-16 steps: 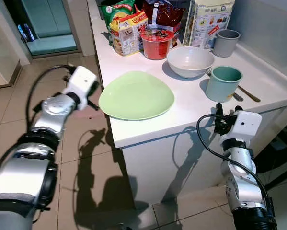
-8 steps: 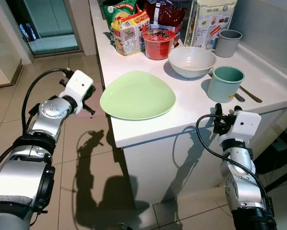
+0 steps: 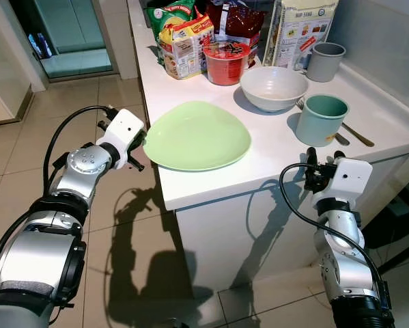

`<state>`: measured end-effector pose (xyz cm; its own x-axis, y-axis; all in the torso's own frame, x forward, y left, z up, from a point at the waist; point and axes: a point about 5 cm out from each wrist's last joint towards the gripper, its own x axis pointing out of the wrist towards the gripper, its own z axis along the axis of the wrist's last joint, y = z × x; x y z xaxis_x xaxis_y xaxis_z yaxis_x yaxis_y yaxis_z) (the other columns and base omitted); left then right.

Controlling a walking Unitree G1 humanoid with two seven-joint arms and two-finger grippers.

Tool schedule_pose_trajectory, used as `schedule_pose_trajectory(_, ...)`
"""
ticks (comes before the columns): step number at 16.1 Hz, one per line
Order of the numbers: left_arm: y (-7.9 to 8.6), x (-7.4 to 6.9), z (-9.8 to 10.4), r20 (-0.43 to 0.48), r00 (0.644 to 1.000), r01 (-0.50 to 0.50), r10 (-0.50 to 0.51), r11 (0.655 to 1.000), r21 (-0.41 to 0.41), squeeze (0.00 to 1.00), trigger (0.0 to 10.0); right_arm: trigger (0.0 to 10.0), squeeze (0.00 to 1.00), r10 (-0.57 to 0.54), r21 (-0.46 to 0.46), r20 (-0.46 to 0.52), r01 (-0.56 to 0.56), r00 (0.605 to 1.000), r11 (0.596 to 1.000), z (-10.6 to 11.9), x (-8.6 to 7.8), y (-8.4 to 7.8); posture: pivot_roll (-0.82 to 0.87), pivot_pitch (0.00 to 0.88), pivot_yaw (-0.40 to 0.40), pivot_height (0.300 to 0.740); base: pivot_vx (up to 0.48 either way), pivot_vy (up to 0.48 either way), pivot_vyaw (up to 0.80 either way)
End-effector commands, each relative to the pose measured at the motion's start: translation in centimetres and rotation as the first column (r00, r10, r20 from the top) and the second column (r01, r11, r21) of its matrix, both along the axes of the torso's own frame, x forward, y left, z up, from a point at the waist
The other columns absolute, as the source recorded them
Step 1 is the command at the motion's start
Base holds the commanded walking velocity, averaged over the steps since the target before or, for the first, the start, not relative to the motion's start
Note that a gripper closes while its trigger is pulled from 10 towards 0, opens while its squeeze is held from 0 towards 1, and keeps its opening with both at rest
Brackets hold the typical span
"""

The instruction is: Setting the table

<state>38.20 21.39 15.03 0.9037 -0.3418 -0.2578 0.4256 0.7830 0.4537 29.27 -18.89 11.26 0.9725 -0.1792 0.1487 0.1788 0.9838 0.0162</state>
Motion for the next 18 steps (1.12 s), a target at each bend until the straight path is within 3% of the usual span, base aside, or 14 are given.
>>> schedule_pose_trajectory(1,-0.6,0.1,0.0,-0.003,1.000,0.025,-0.025,1.000,0.000,0.00,10.0,10.0,0.00,-0.003,0.002,-0.010,0.003,1.000,1.000,-0.1,-0.1,-0.1,0.01,0.000,0.068,0.740,0.000,0.000,0.00)
schedule_pose_trajectory(10,-2.5,0.6,1.3,0.043,0.996,0.085,-0.083,0.994,-0.061,0.00,10.0,10.0,0.00,-0.003,-0.001,-0.014,0.003,1.000,1.000,-0.3,-0.1,0.0,0.01,0.000,0.070,0.740,0.000,0.000,0.00)
schedule_pose_trajectory(13,-1.9,0.7,1.6,0.054,0.996,0.066,-0.064,0.997,-0.028,0.00,10.0,10.0,0.00,-0.003,-0.003,-0.014,0.003,1.000,1.000,-0.3,-0.1,-0.1,0.00,0.000,0.069,0.740,0.000,0.000,0.00)
schedule_pose_trajectory(16,-0.3,1.0,3.5,0.114,0.993,0.023,-0.022,1.000,-0.012,0.00,10.0,10.0,0.00,-0.002,-0.006,-0.015,0.002,1.000,1.000,-0.3,-0.2,-0.1,0.01,0.000,0.067,0.740,0.000,0.000,0.00)
schedule_pose_trajectory(18,-0.1,1.0,4.6,0.153,0.988,0.031,-0.027,0.999,-0.027,0.00,10.0,10.0,0.00,0.001,-0.007,-0.017,-0.001,1.000,1.000,-0.4,-0.1,-0.1,0.01,0.000,0.065,0.740,0.000,0.000,0.00)
